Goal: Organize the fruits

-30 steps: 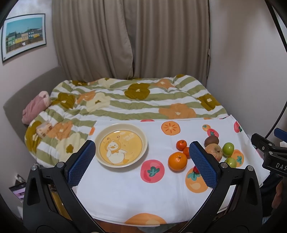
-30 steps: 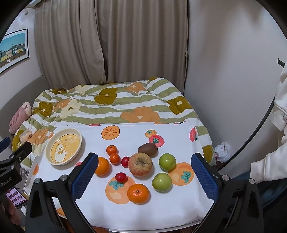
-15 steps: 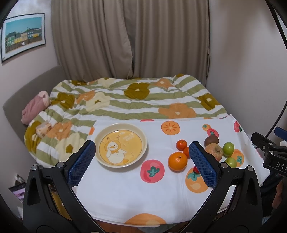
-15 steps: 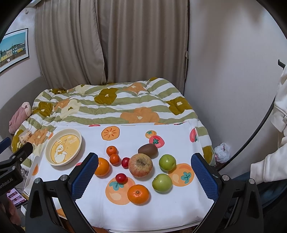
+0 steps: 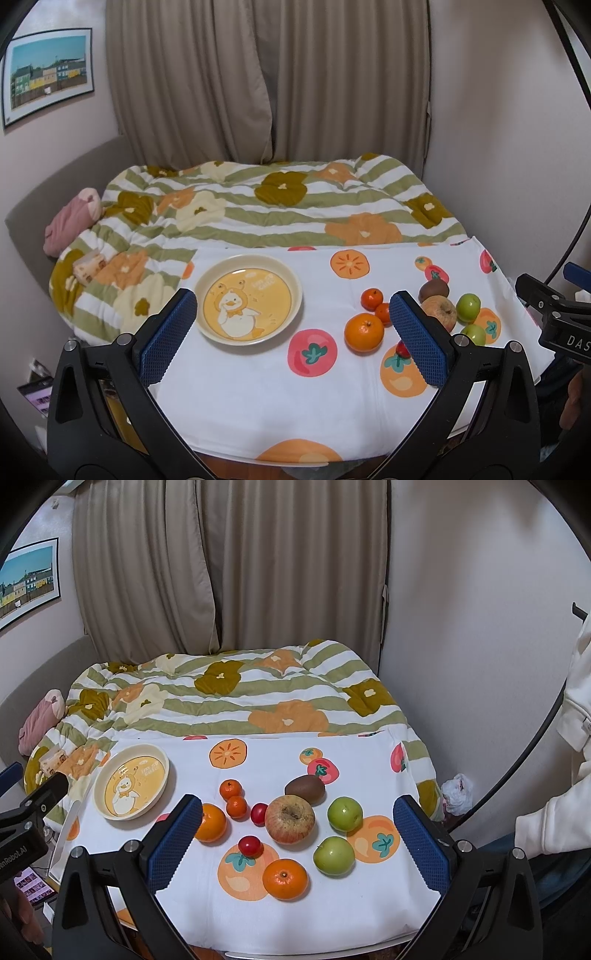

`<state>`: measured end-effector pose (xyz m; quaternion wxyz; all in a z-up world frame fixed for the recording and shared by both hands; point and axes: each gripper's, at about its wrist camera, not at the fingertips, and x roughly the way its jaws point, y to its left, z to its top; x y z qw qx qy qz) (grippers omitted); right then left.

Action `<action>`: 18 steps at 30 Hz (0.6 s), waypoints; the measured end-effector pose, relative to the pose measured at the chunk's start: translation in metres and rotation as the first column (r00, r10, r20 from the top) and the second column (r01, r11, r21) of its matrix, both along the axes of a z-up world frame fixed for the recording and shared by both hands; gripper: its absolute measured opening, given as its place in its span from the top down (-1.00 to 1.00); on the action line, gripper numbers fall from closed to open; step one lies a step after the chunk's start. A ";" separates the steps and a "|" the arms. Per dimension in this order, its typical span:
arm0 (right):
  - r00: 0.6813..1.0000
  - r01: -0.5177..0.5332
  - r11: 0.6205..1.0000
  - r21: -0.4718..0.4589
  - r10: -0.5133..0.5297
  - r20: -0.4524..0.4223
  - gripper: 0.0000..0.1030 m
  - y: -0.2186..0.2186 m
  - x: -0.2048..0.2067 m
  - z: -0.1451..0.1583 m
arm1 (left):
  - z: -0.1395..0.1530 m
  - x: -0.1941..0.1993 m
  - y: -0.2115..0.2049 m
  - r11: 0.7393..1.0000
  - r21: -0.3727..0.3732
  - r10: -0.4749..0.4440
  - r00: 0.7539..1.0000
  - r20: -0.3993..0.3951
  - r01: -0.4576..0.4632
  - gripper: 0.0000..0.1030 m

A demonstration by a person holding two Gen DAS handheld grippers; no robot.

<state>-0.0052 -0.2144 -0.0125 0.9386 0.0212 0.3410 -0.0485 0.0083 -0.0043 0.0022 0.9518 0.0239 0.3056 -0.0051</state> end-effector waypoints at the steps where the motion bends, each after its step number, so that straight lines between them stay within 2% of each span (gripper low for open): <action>1: 1.000 0.000 1.000 -0.001 0.000 0.000 -1.00 0.000 0.000 0.000 | 0.000 0.001 -0.001 1.000 0.001 -0.001 1.000 0.001 0.001 -1.00; 18: 1.000 0.002 1.000 0.002 -0.002 -0.002 -1.00 0.000 0.000 0.001 | -0.001 0.002 -0.002 1.000 -0.002 0.000 1.000 0.001 0.000 -1.00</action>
